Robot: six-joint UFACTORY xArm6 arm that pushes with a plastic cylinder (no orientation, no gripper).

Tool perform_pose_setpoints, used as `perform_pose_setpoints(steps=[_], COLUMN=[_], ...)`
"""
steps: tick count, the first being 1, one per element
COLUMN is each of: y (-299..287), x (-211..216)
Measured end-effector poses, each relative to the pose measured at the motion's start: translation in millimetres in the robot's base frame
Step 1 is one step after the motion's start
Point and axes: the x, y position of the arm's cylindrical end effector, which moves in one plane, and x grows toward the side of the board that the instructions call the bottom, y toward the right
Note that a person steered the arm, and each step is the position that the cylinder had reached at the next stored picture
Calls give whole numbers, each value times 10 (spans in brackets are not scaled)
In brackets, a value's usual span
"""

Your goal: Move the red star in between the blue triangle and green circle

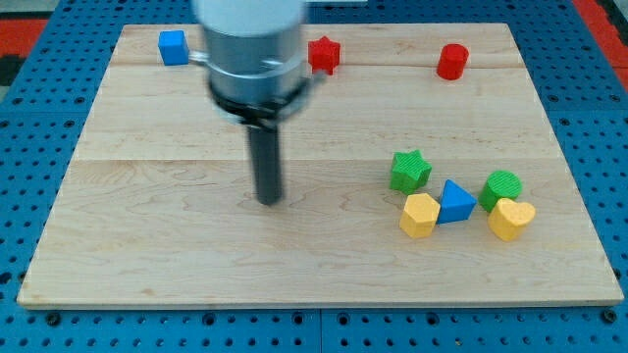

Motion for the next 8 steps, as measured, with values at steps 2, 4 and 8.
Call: perform_pose_setpoints(steps=[2, 4, 8], y=[-59, 3, 1147], x=[-1191, -2265, -2024])
